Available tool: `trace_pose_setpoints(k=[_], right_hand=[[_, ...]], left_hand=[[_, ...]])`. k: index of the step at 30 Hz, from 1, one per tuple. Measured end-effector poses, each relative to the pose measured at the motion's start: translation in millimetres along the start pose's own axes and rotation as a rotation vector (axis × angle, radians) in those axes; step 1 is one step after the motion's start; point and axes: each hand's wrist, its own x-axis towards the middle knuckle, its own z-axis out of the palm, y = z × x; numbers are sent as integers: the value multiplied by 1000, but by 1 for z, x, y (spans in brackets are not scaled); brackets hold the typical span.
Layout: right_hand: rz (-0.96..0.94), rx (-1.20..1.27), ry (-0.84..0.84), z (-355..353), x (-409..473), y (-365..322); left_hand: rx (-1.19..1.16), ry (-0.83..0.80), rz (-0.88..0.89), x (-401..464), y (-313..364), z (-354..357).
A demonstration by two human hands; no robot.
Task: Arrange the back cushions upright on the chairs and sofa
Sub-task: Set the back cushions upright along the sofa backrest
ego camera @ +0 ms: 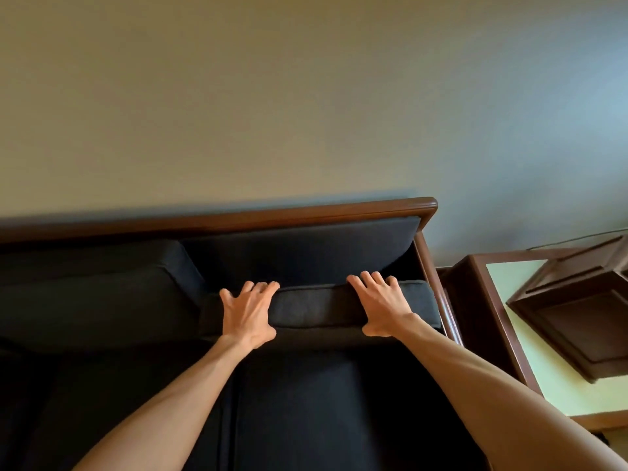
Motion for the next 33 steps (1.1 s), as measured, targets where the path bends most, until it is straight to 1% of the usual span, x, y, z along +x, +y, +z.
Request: trace_pose_setpoints(k=[5,8,12,16,19,21,26,29,33], right_hand=[[-11,-70,24,-14,25,22],[2,-50,-20,-9,32,28],[22,-41,-1,-4,42,39],[29,-16,53,-5,55,43],[71,-7,136,4,58,41],[86,17,132,10,58,38],[87,94,69,7,67,43],[80,111,22,3,68,44],[42,141,-146,-31,70,44]], left_hand=[[23,47,-18,23,11,-2],[34,22,-10,34,15,0],[29,22,-6,54,14,-2],[-7,14,-2,77,3,-8],[-43,17,18,86,6,-8],[-80,-7,27,88,11,-3],[-91,-26,3,91,17,2],[-107,-79,-8,91,20,-3],[-181,-195,-48,89,26,-27]])
